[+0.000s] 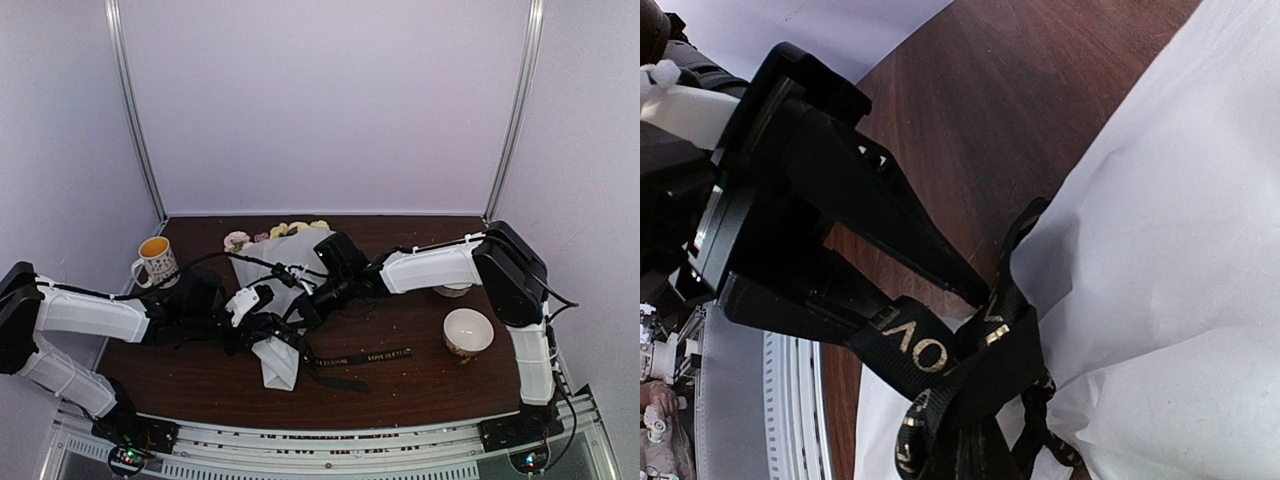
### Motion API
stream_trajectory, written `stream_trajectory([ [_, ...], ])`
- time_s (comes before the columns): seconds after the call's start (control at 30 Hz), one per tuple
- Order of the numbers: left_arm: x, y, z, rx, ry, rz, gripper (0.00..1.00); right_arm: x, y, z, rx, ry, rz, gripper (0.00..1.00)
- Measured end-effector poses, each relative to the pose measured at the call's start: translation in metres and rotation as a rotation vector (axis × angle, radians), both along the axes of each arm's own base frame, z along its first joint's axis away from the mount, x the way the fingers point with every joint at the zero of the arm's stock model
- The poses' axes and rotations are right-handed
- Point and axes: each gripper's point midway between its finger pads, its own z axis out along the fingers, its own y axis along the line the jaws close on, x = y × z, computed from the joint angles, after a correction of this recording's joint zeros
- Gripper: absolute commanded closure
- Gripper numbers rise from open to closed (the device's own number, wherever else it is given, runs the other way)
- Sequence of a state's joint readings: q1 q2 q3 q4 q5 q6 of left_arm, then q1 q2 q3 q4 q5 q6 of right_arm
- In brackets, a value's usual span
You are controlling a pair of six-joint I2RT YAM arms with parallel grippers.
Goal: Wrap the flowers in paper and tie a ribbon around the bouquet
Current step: Cross the half-tied ribbon over the folded bouquet.
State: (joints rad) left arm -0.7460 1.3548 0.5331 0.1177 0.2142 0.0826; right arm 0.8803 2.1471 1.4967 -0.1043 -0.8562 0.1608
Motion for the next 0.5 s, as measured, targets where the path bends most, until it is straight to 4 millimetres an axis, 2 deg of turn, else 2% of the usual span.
stream_trajectory([
  [0.1,0.0015,-0.003,0.0034,-0.017,-0.01,-0.004,0.75,0.0,-0.0002,0.0003,0.002,0.001,0.002,1.0],
  [0.23,0.0029,-0.0062,0.008,-0.037,-0.022,-0.01,0.84,-0.0008,-0.0003,0.0004,0.003,0.005,0.005,0.99],
  [0.37,0.0023,-0.0073,0.0093,-0.044,-0.023,-0.015,0.88,-0.0016,-0.0004,0.0007,0.004,0.007,0.009,0.99],
  [0.5,0.0005,-0.0085,0.0095,-0.049,-0.017,-0.026,1.0,-0.0025,-0.0005,0.001,0.005,0.012,0.013,0.94],
])
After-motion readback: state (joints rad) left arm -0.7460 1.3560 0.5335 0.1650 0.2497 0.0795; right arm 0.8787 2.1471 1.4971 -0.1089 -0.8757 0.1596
